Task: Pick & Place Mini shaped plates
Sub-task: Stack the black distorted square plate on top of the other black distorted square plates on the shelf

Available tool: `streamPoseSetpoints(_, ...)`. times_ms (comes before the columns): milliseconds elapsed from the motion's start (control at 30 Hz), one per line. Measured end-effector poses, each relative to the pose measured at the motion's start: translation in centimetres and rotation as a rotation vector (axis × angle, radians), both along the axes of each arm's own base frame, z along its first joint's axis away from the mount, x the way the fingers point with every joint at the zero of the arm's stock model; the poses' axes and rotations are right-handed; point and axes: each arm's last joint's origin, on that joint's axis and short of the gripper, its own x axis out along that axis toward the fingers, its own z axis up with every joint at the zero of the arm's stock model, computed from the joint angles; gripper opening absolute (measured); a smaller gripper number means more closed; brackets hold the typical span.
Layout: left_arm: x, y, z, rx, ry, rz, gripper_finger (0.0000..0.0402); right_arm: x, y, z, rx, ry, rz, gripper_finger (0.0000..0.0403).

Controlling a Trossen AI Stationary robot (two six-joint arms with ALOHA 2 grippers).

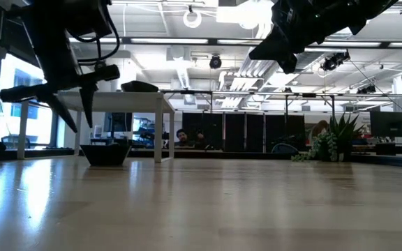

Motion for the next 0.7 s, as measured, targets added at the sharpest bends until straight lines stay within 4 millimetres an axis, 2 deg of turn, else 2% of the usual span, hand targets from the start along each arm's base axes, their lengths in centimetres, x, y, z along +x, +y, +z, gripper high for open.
streamPoseSetpoints(233,1.0,-0.1,-1.5,-0.038,0.057,0.015,0.0114,0.0,0.1,0.0,0.008,-0.002,0.022,0.0007)
streamPoseSetpoints(467,1.9,-0.1,-2.1,-0.023,0.051,-0.007,0.0114,0.0,0.1,0.0,0.014,-0.003,0.025,0.0007)
streamPoseSetpoints(700,1.7,-0.2,-4.3,-0.075,0.018,-0.022,0.0114,0.0,0.1,0.0,0.015,-0.003,0.025,0.0007)
